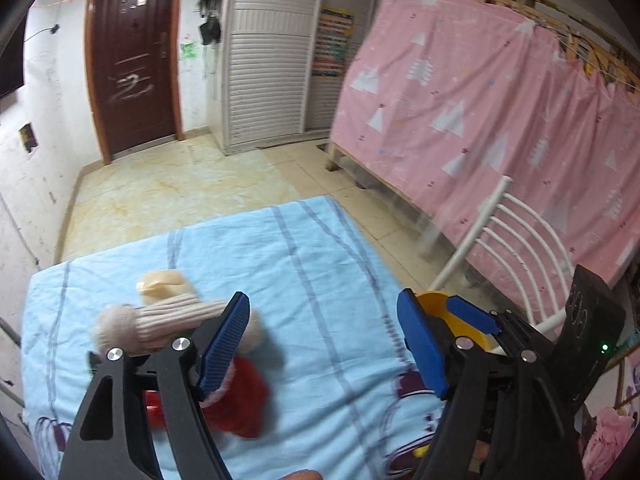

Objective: Collect trash
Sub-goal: 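Return both tools to the pile on the bed, then grasp the red knit hat with the right tool while the left tool grasps the grey bunny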

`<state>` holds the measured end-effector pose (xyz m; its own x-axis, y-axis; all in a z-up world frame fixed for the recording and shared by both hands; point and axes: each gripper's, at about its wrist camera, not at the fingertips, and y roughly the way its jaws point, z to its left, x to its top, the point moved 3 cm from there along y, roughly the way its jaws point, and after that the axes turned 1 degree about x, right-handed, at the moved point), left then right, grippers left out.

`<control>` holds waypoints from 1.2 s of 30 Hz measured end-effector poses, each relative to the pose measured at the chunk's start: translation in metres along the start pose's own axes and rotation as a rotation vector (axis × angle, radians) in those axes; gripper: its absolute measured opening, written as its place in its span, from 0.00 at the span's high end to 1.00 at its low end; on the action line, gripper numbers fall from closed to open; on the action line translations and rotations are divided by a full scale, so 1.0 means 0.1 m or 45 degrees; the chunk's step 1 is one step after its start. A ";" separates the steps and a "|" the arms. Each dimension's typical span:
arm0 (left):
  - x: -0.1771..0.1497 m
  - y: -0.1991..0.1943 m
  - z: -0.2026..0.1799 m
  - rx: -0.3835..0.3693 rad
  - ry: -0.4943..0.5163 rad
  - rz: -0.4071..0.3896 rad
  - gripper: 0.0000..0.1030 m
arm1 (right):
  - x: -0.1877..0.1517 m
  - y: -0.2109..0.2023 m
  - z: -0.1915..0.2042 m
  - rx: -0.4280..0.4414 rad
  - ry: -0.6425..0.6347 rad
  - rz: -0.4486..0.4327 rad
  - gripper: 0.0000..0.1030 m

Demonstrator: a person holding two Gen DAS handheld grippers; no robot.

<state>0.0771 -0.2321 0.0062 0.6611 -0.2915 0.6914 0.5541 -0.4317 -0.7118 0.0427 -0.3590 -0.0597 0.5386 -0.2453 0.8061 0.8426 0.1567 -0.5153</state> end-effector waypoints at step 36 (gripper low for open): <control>-0.28 0.53 1.49 0.150 0.396 0.164 0.25 | -0.30 0.95 1.26 0.243 -0.232 0.336 0.20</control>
<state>0.1634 -0.1199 -0.0694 0.5537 -0.5910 0.5867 0.5428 -0.2782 -0.7925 0.1064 -0.2158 -0.0966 0.7139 -0.0011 0.7003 0.6505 0.3715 -0.6625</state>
